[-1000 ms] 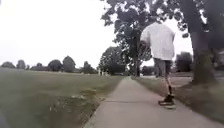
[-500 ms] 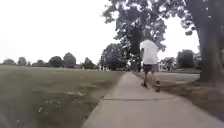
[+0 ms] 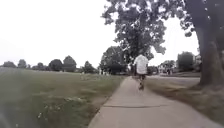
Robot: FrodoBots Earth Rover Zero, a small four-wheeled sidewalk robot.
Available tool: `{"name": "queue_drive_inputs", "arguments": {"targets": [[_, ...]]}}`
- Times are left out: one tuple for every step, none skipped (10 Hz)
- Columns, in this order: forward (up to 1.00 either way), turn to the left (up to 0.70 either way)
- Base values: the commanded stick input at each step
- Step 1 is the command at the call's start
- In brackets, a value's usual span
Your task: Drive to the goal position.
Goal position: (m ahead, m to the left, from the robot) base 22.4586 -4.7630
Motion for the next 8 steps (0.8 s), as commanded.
{"name": "queue_drive_inputs", "arguments": {"targets": [[1.00, 0.00], [1.00, 0.00], [1.00, 0.00], [1.00, 0.00], [1.00, 0.00], [1.00, 0.00], [1.00, 0.00], [1.00, 0.00]]}}
